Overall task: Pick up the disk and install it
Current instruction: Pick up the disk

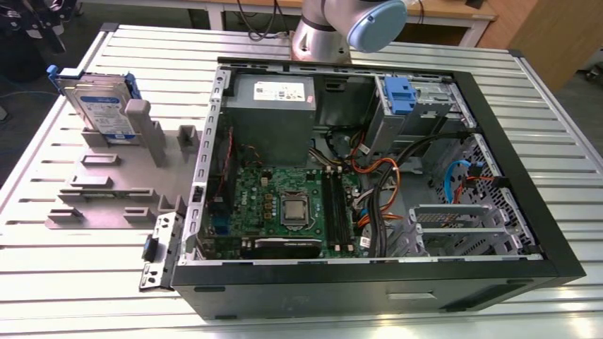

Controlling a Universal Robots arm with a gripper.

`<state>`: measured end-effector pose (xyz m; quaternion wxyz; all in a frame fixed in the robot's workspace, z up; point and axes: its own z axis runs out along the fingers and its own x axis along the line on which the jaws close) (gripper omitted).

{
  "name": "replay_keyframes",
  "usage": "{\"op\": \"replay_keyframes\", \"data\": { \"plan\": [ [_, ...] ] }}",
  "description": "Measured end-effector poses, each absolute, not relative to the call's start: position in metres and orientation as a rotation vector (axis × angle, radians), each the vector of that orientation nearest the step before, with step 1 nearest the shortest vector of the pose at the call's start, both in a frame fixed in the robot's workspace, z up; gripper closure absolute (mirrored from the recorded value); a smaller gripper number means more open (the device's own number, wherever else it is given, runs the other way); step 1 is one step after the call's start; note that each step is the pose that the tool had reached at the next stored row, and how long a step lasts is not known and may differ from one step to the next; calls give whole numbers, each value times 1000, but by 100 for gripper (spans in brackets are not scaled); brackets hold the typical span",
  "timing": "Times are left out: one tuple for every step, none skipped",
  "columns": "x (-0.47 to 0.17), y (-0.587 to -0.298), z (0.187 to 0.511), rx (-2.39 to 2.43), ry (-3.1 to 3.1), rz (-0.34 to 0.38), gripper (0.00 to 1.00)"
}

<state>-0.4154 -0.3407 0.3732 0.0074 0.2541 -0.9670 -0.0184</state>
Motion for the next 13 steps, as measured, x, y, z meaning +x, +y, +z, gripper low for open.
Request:
{"op": "replay_keyframes", "data": {
  "plan": [
    [-415,-341,373,798,-3023,-58,89],
    [-415,-341,373,801,-3022,-58,89],
    [-415,-341,373,805,-3021,-58,89],
    [-415,-341,373,808,-3020,-58,89],
    [-415,-341,373,811,-3019,-58,89],
    [-415,-341,373,814,-3018,-57,89],
    [-415,-341,373,817,-3018,-58,89],
    [-415,-341,373,819,-3017,-57,89],
    [-415,-341,373,823,-3016,-58,89],
    [-415,-341,373,825,-3015,-57,89],
    [-415,-341,373,828,-3014,-57,89],
    [-415,-341,373,829,-3014,-57,89],
    [-415,-341,373,832,-3013,-57,89]
  ]
}}
